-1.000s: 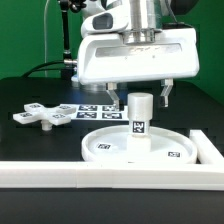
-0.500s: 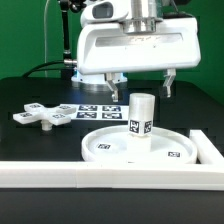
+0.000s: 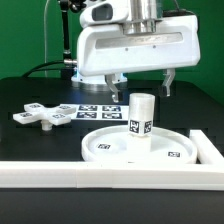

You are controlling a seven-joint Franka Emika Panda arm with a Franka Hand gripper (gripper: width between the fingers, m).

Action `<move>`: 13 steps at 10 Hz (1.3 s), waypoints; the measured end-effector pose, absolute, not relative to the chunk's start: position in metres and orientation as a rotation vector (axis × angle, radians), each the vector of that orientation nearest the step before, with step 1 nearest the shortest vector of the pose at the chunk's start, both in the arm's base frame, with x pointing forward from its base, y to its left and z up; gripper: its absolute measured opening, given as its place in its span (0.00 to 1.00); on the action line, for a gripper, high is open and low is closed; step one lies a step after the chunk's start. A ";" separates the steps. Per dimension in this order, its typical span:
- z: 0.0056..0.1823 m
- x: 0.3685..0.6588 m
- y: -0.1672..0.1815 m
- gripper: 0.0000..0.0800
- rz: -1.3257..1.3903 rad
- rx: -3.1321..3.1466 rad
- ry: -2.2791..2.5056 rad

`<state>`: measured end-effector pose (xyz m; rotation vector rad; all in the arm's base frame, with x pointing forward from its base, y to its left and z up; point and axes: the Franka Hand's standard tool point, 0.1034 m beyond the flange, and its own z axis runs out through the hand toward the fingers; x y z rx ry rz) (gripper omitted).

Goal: Assemble round table

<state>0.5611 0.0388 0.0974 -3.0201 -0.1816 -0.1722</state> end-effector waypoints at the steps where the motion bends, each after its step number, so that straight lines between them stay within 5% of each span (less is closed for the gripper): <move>1: 0.100 0.567 0.042 0.81 -0.150 -3.014 -0.187; 13: 0.087 0.566 0.034 0.81 -0.092 -3.004 -0.495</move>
Offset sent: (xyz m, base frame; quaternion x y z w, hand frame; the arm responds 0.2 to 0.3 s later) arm 0.0000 0.0000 0.0000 0.0000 0.0000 0.0000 1.0000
